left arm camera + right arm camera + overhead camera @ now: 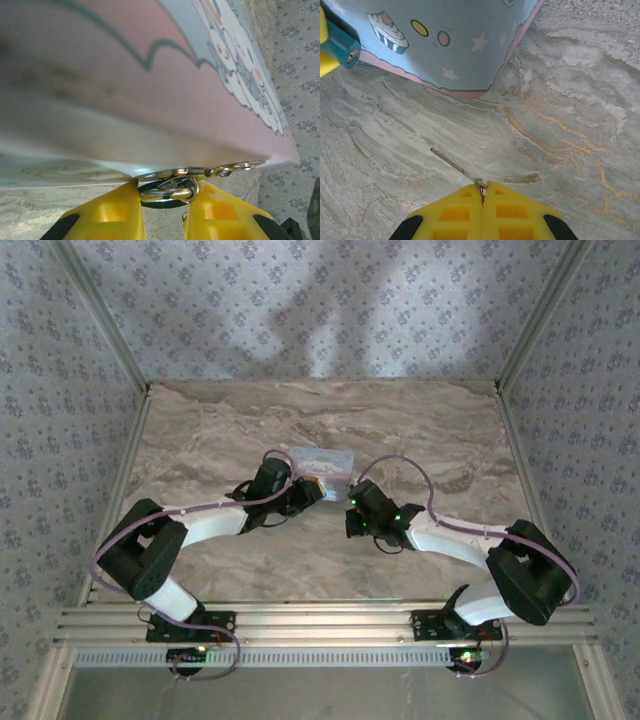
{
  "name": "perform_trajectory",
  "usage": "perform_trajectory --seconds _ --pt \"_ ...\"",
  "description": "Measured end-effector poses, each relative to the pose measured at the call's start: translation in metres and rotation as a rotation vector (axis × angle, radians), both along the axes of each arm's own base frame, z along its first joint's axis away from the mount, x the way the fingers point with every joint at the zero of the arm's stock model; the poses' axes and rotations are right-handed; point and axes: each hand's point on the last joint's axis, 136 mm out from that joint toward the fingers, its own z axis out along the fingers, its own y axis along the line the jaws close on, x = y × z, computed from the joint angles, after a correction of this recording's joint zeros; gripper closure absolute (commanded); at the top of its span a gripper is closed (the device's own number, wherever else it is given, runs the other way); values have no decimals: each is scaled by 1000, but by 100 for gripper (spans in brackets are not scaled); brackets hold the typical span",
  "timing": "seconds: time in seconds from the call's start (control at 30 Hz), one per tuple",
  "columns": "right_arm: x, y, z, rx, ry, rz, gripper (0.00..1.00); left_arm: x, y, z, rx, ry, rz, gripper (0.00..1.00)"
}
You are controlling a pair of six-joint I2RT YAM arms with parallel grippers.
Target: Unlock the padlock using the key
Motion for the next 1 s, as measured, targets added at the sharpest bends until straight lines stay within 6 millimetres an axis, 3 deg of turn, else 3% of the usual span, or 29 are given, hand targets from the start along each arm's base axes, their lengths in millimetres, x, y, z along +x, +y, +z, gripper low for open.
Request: perform_trajectory --seconds 0.67,1.0 --pt "-4 -17 -6 -72 -12 -47 100 2 -1 3 -17 4 15 89" --pt "-6 -16 -5 -82 -25 -46 100 1 -4 4 -22 4 10 89"
